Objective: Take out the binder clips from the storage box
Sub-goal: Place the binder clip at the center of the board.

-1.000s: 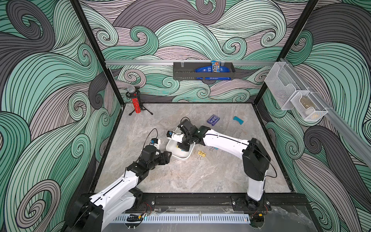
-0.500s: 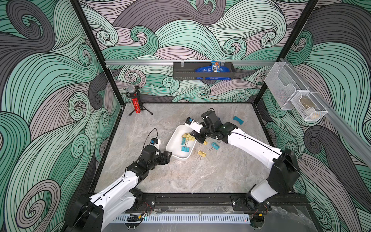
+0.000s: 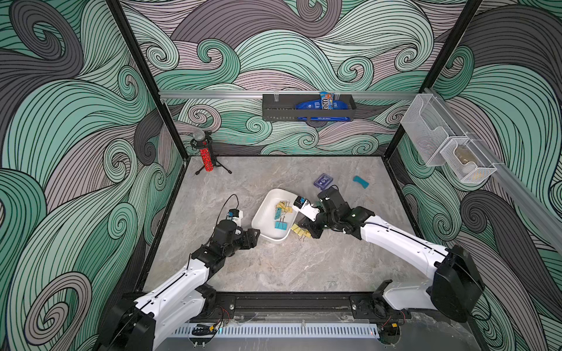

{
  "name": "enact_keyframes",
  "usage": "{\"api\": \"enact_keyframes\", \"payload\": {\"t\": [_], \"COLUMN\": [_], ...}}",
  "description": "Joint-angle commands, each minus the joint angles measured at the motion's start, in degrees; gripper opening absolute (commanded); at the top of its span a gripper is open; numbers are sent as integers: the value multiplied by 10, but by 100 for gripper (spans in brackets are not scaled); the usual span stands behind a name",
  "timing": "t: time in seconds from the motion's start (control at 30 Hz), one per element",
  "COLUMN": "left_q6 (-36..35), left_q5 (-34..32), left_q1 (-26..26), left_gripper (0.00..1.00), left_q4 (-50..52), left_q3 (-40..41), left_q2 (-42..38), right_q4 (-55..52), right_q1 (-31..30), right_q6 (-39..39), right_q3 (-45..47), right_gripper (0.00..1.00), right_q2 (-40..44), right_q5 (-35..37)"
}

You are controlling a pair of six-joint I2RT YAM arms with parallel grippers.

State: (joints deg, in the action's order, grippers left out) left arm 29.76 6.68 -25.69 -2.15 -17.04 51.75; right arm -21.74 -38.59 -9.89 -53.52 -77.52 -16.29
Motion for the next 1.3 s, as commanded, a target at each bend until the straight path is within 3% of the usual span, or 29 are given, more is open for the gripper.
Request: {"api": "enact_keyframes", "payload": {"t": [0.0, 0.47, 1.27], "left_q6": [-5, -7, -14], "left_q5": [-1, -2, -8], "left_q1": [-3, -2, -2], "left_gripper": [73, 73, 73], "left_q4": [3, 12, 19], "left_q3": [-1, 0, 2], "left_q2": [-2, -7, -17], "right_q4": [29, 93, 129], "right_q1": [-13, -61, -54], "right_q6": [26, 81, 77], "right_q3": [15, 69, 79], "right_gripper": [0, 0, 1], "right_q2": [12, -22, -107], "right_q5": [-26, -42, -60]}}
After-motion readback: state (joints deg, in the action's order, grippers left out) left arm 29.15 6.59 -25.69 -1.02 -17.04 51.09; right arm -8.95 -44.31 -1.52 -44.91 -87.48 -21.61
